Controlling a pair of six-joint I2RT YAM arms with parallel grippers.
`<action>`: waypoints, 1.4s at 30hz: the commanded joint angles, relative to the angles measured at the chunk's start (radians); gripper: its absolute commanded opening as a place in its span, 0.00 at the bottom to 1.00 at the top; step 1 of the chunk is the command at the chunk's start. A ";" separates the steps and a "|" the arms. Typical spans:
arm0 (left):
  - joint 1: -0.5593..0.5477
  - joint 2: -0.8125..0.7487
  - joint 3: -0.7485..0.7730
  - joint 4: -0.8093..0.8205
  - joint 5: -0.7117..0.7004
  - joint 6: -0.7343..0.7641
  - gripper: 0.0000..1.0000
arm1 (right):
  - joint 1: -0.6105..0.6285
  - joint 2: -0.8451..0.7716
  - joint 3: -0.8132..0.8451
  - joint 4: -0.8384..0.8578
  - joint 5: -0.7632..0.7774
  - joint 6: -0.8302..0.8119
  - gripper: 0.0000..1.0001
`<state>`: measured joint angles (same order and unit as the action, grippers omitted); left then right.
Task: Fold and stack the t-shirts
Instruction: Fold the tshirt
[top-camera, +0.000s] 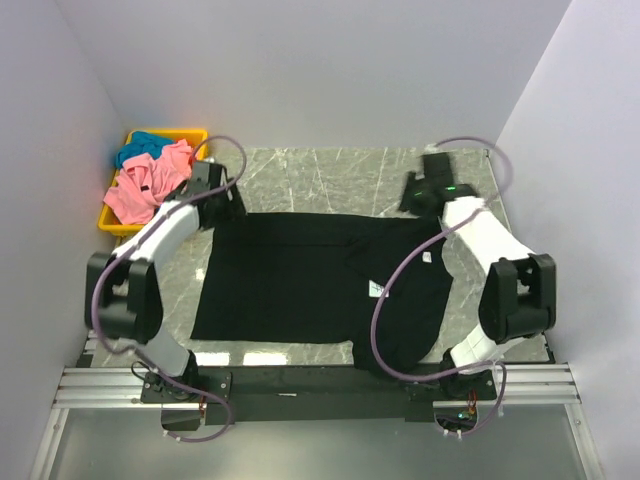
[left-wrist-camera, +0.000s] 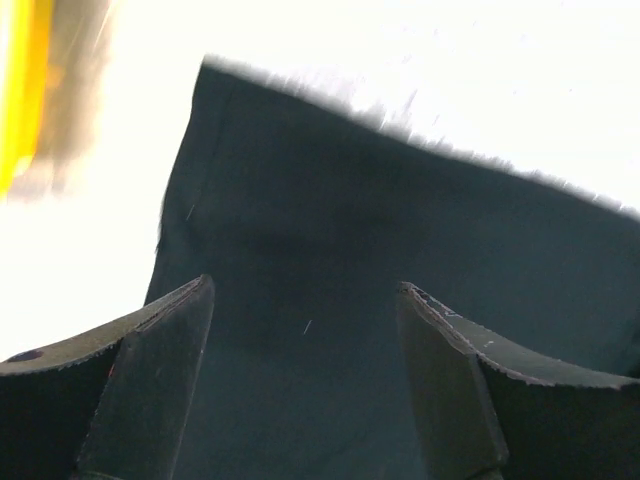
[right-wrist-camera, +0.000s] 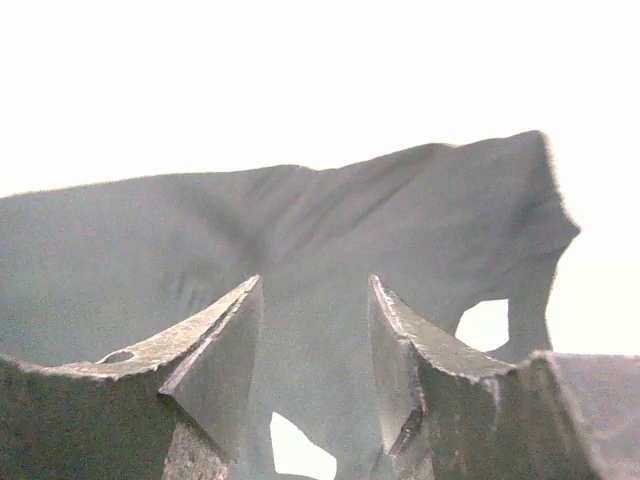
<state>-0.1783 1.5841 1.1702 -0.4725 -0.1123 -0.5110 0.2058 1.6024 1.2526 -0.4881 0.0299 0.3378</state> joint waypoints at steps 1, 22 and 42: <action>-0.003 0.098 0.112 0.018 0.028 -0.018 0.79 | -0.150 -0.013 -0.048 0.114 -0.175 0.104 0.54; 0.034 0.405 0.275 0.009 0.039 -0.012 0.74 | -0.457 0.245 -0.111 0.359 -0.410 0.293 0.53; 0.057 0.476 0.307 -0.018 0.048 -0.026 0.74 | -0.476 0.366 -0.001 0.325 -0.452 0.239 0.27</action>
<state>-0.1314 2.0285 1.4502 -0.4839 -0.0753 -0.5190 -0.2573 1.9621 1.2034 -0.1734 -0.4145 0.5819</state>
